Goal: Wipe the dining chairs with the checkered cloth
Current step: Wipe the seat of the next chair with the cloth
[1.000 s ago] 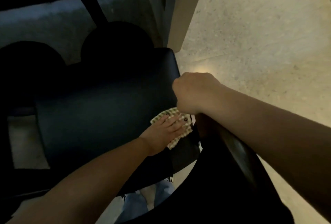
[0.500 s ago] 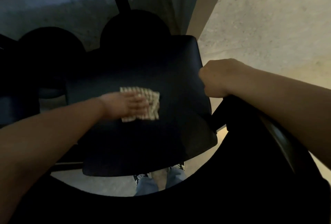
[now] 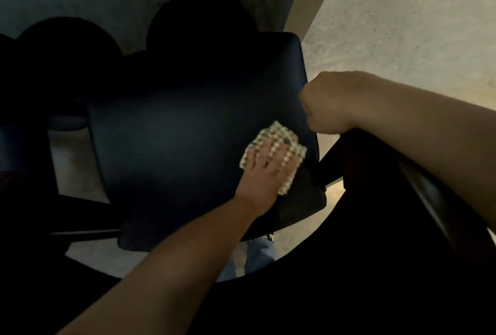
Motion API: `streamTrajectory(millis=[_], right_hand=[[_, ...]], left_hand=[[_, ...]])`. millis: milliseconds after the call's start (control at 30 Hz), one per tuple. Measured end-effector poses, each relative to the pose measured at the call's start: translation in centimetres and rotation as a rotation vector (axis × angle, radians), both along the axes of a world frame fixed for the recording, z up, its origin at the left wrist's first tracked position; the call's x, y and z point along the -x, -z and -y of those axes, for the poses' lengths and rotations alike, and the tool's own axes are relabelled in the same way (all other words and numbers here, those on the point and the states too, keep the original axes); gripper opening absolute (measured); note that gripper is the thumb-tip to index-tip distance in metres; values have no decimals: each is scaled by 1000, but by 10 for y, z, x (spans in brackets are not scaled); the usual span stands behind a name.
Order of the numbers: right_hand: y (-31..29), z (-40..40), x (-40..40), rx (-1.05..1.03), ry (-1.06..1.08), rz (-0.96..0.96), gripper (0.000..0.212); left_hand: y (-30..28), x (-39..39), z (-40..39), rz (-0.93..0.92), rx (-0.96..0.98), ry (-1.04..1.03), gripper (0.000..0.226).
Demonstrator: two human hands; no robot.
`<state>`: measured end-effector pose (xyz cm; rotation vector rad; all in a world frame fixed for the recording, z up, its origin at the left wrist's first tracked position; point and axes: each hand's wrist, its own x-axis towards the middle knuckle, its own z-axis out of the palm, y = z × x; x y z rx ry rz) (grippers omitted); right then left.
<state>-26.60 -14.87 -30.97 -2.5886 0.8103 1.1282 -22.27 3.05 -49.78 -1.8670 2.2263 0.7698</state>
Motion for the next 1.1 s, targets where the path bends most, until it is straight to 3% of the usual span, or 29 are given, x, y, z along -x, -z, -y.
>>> streamTrajectory(millis=[100,167,333,500,600,767,933,1033,1100], right_hand=[[1,0,2,4,9,3,23],[1,0,2,-2,13,5,24],[2,0,2,-12,2,26,26],[3,1,2,-47,38,61,13],[0,2,3,-56,56,71,8],[-6,0,1,-37,40,86,25],[-3,1,2,-45,57,81,29],[-1,1,1,-41,54,51,21],[0,1,1,-14,52,60,9]], left_hand=[[5,6,-17,20,133,573,59],[10,1,-19,45,125,811,56],[13,-12,20,1,97,1004,61],[4,-20,51,59,115,1120,69],[-1,-31,53,84,87,1072,67],[-5,-88,73,171,53,862,64],[-17,-148,105,229,155,489,57],[-31,-171,106,119,144,94,63],[-44,-178,99,-138,135,-130,61]])
